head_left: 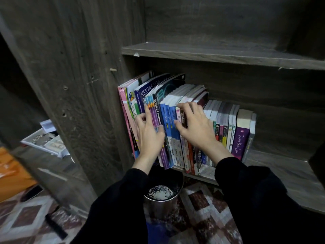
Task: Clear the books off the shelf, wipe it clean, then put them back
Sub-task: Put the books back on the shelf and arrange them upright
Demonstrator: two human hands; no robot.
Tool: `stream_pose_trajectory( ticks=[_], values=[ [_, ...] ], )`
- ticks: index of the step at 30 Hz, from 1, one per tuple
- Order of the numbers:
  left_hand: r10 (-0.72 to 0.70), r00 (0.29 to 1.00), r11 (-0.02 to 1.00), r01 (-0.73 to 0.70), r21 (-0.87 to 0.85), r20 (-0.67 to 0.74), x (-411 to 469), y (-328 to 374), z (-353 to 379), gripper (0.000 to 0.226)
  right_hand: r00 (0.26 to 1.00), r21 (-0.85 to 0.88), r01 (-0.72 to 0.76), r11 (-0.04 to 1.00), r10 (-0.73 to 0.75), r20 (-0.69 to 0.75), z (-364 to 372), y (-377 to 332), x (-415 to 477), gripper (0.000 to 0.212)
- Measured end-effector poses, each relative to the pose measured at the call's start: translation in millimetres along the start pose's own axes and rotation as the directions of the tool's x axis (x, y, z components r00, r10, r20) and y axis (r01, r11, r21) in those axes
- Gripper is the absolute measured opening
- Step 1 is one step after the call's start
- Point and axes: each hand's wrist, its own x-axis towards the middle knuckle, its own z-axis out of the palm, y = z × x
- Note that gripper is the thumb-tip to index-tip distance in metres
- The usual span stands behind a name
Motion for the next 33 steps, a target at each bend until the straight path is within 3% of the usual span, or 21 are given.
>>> stream_pose_trajectory(
  ticks=[2, 4, 8, 11, 14, 20, 23, 27, 30, 33],
  values=[
    [-0.018, 1.0, 1.0, 0.018, 0.008, -0.01, -3.8, 2.0, 4.1, 0.085, 0.999, 0.015, -0.035, 0.999, 0.036, -0.023, -7.5, -5.8, 13.0, 0.034],
    [0.032, 0.999, 0.998, -0.032, 0.055, 0.012, -9.5, 2.7, 5.5, 0.086, 0.999, 0.019, -0.021, 1.0, 0.021, -0.03, -17.8, -14.0, 29.5, 0.039],
    [0.153, 0.984, 0.98, -0.163, 0.114, 0.09, -14.7, -0.1, 2.6, 0.089, 0.959, 0.075, 0.217, 0.973, -0.226, 0.168, -28.4, -27.6, 50.1, 0.047],
    [0.181, 0.98, 0.972, -0.19, 0.136, 0.079, -6.3, -4.3, -9.0, 0.083, 0.958, 0.169, 0.195, 0.966, -0.225, 0.181, -27.9, -24.3, 47.5, 0.039],
    [0.151, 0.989, 0.975, -0.15, 0.162, 0.01, 8.7, -4.0, -18.8, 0.081, 0.964, 0.145, 0.189, 0.971, -0.212, 0.163, -27.7, -25.0, 43.1, 0.037],
    [0.149, 0.988, 0.925, -0.151, 0.347, 0.032, 17.6, 0.0, -25.0, 0.071, 0.964, 0.148, 0.189, 0.971, -0.212, 0.162, -26.8, -26.4, 42.8, 0.037],
    [0.172, 0.984, 0.929, -0.174, 0.327, 0.034, 6.1, 1.9, -21.9, 0.066, 0.964, 0.151, 0.191, 0.97, -0.214, 0.158, -27.1, -27.0, 42.4, 0.036],
    [0.211, 0.974, 0.96, -0.191, 0.203, -0.081, -14.2, -2.3, -18.9, 0.054, 0.962, 0.157, 0.203, 0.967, -0.226, 0.151, -28.0, -24.9, 41.6, 0.035],
    [0.148, 0.985, 0.989, -0.148, 0.004, -0.093, -18.1, -13.5, -22.7, 0.054, 0.961, 0.16, 0.208, 0.965, -0.232, 0.149, -28.3, -24.2, 40.7, 0.034],
    [0.088, 0.993, 0.995, -0.092, -0.043, -0.082, -13.6, -16.8, -26.3, 0.05, 0.965, 0.159, 0.2, 0.967, -0.223, 0.141, -26.6, -24.1, 41.1, 0.034]
  ],
)
